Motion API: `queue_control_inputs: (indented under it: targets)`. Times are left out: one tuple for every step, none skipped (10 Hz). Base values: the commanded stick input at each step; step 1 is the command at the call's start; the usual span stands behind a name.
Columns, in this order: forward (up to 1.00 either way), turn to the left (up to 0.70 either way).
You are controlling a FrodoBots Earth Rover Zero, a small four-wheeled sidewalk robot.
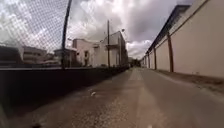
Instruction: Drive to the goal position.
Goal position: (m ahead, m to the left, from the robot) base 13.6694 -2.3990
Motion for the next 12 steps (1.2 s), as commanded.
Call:
queue_control_inputs:
  targets:
    - [0.6, -0.02]
    - [0.6, -0.02]
    - [0.6, -0.02]
    - [0.6, -0.02]
    - [0.6, -0.02]
    - [0.6, -0.02]
    - [0.6, -0.02]
    - [0.6, -0.02]
    - [0.6, -0.02]
    - [0.6, -0.02]
    - [0.6, -0.02]
    - [0.6, -0.02]
